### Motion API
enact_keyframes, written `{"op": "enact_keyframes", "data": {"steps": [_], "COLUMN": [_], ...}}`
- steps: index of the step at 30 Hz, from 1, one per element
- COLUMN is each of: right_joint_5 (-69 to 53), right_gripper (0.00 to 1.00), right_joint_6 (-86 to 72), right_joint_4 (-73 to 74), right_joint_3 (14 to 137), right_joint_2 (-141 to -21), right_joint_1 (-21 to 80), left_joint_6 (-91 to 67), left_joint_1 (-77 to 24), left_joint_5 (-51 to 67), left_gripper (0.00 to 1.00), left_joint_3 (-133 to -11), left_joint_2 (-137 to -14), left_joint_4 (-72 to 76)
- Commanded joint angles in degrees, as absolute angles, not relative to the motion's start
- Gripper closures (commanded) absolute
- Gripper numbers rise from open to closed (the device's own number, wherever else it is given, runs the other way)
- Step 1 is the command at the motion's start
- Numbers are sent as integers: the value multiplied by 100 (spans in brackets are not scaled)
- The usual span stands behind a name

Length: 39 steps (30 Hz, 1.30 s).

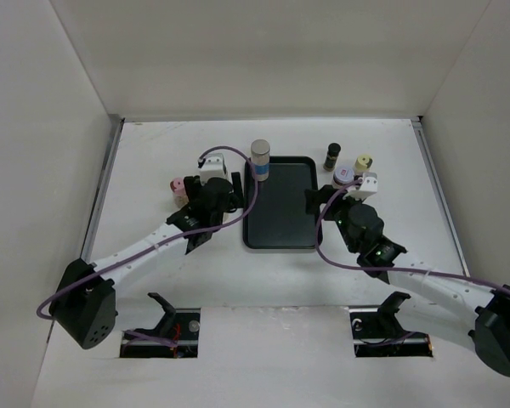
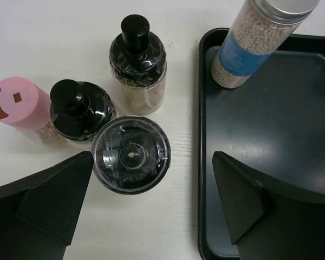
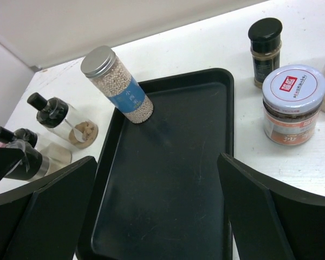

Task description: Organize the condiment bottles

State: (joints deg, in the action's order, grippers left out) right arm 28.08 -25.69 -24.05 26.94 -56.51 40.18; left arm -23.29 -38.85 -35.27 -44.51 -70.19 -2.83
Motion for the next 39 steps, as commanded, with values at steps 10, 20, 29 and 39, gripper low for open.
{"op": "enact_keyframes", "data": {"steps": [10,20,29,39], "right_joint_5": [2733,2733,2725,2725], "right_gripper": [0,0,0,0], "right_joint_6": [-2566,-2575,-2575,-2584], "right_joint_4": [-2672,-2672,-2672,-2689], "right_joint_3": [2874,2856,2874,2839], "right_joint_2": [-5651,-5616,-5669,-5625], "right_joint_1": [4021,4021,4021,4021], "left_joint_6": [-2672,-2672,-2497,-2188], "left_joint_1": [-3582,-3563,-4372,-4347], "left_joint_5": [-3692,-3595,-3981,-3754], "left_gripper": [14,60,66,66], "left_joint_3": [-4201,-4184,-4868,-5940], "left_joint_2": [-7391,-7182,-6925,-8638], "left_joint_4": [448,571,536,1362]}}
